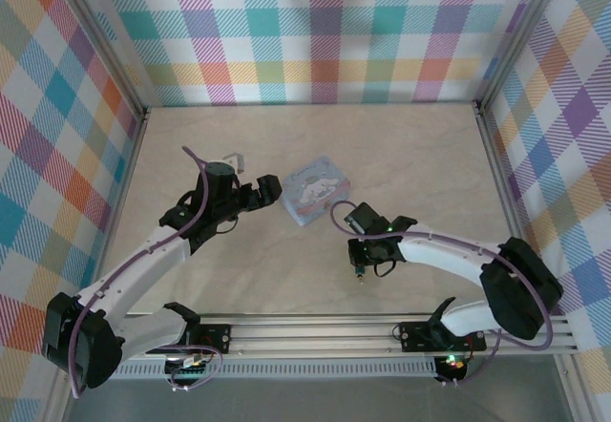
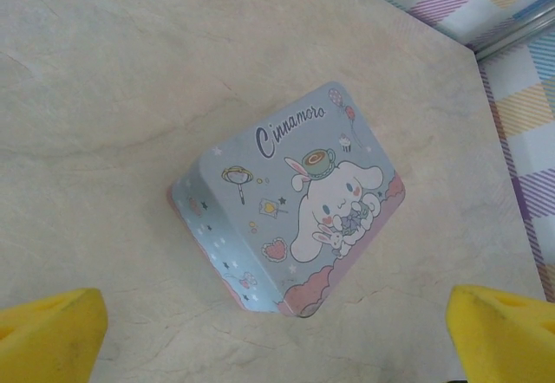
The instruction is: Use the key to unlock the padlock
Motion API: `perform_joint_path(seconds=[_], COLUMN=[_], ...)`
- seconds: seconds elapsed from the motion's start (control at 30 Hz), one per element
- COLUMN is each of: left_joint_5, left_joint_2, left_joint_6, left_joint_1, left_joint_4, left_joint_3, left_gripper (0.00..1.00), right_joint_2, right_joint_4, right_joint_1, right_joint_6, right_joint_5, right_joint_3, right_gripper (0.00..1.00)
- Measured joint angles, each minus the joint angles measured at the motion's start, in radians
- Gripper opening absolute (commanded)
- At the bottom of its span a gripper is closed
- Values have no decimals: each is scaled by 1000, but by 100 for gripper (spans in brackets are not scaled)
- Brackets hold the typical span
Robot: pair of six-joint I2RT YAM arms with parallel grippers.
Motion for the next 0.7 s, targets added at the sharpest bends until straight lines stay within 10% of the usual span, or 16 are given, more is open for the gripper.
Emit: perform_joint_path(seconds=[0.43, 0.7], left_joint_5=[-211, -489], left_joint_2=[-201, -373], left_joint_6=[77, 273], left_joint_1=[0, 6], left_joint_4=[-23, 33], left_joint_3=[-66, -210], left_gripper=[100, 100], right_joint_2=[-311, -499], right_joint_4=[65, 246], right_joint_1=[-185, -438], right_joint_6=[-154, -200], right_joint_5=[29, 115], right_joint_3=[32, -120], right_gripper=[60, 100])
